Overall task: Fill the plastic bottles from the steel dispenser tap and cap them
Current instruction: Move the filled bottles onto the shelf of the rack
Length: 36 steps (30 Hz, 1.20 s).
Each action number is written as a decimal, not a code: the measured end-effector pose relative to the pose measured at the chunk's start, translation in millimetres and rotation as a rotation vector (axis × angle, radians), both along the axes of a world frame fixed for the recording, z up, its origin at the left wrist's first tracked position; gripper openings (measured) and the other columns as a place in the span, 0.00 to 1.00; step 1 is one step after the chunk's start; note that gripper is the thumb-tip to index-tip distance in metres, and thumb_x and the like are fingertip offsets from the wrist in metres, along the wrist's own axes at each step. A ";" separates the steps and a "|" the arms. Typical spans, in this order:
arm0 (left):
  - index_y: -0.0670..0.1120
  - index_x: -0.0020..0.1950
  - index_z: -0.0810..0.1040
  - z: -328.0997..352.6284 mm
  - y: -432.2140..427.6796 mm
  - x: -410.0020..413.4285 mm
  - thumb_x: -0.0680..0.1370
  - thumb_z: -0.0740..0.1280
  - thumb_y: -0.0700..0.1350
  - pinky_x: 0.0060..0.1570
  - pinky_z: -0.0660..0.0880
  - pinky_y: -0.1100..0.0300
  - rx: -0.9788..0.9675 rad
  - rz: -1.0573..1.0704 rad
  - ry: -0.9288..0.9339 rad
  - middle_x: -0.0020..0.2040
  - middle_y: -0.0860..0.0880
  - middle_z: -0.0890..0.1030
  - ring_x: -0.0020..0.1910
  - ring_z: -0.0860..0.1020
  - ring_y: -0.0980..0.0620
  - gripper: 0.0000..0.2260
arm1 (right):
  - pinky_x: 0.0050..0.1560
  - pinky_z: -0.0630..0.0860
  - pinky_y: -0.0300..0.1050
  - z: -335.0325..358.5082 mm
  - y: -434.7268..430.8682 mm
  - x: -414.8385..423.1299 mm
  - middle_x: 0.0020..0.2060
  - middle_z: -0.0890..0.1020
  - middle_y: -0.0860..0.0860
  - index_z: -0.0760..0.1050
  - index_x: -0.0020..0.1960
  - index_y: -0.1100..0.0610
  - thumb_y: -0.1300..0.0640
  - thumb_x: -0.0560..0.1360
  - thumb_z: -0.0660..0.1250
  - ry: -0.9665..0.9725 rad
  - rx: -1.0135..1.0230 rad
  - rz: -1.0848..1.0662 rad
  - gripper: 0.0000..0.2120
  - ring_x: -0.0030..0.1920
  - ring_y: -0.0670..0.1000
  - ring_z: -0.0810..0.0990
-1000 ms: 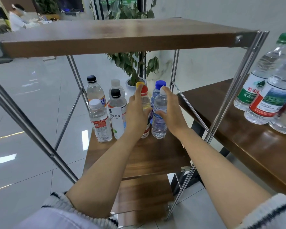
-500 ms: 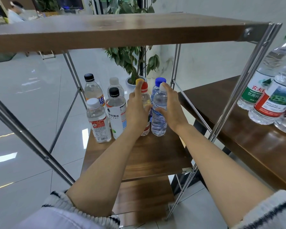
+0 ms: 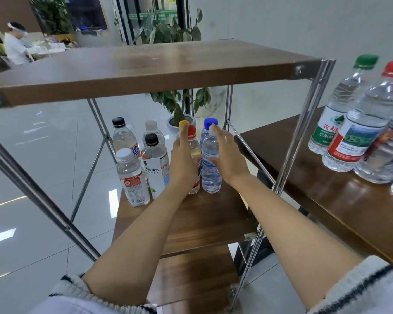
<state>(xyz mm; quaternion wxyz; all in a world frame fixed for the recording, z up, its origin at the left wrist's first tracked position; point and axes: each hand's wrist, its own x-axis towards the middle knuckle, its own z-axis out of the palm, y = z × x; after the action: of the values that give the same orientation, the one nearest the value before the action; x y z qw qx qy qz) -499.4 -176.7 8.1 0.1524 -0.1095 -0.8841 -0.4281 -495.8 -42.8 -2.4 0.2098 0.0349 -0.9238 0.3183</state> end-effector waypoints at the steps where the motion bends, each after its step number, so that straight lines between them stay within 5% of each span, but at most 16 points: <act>1: 0.54 0.81 0.51 2.0 -1.8 2.6 0.76 0.69 0.34 0.61 0.70 0.55 -0.009 -0.002 0.000 0.72 0.42 0.69 0.68 0.72 0.44 0.41 | 0.62 0.75 0.53 2.7 -0.9 3.0 0.73 0.63 0.55 0.53 0.78 0.46 0.67 0.75 0.70 0.003 0.064 -0.046 0.40 0.71 0.56 0.68; 8: 0.50 0.75 0.64 16.9 -15.4 43.8 0.78 0.68 0.37 0.59 0.72 0.49 -0.062 -0.062 0.088 0.67 0.44 0.73 0.64 0.72 0.43 0.28 | 0.58 0.75 0.48 28.9 -11.7 61.3 0.71 0.69 0.51 0.62 0.76 0.51 0.63 0.80 0.63 0.041 0.141 -0.073 0.26 0.68 0.53 0.71; 18: 0.50 0.65 0.77 49.2 -17.9 127.1 0.79 0.67 0.40 0.46 0.73 0.57 -0.123 -0.225 0.193 0.60 0.48 0.80 0.54 0.78 0.47 0.15 | 0.55 0.75 0.49 64.6 -14.7 175.8 0.66 0.76 0.47 0.72 0.71 0.49 0.56 0.81 0.64 0.044 0.200 -0.139 0.19 0.66 0.50 0.73; 21: 0.49 0.63 0.79 60.1 -7.3 151.9 0.78 0.69 0.41 0.47 0.78 0.51 -0.092 -0.304 0.228 0.57 0.50 0.81 0.52 0.79 0.49 0.13 | 0.55 0.74 0.45 72.1 -5.8 208.4 0.67 0.75 0.45 0.72 0.70 0.48 0.55 0.81 0.64 0.041 0.206 -0.178 0.18 0.66 0.48 0.72; 36: 0.52 0.66 0.77 121.8 103.6 208.6 0.80 0.66 0.44 0.55 0.70 0.61 -0.045 -0.549 0.339 0.61 0.55 0.80 0.61 0.75 0.54 0.14 | 0.55 0.73 0.47 126.8 107.3 292.9 0.65 0.76 0.44 0.74 0.68 0.47 0.54 0.80 0.65 0.043 0.299 -0.496 0.16 0.65 0.49 0.72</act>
<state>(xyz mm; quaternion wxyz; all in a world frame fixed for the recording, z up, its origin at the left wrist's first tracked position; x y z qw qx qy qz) -290.8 -73.1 129.9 0.1739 -0.4168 -0.7928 -0.4092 -202.9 64.5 124.4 0.2931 -0.1547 -0.9362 0.1170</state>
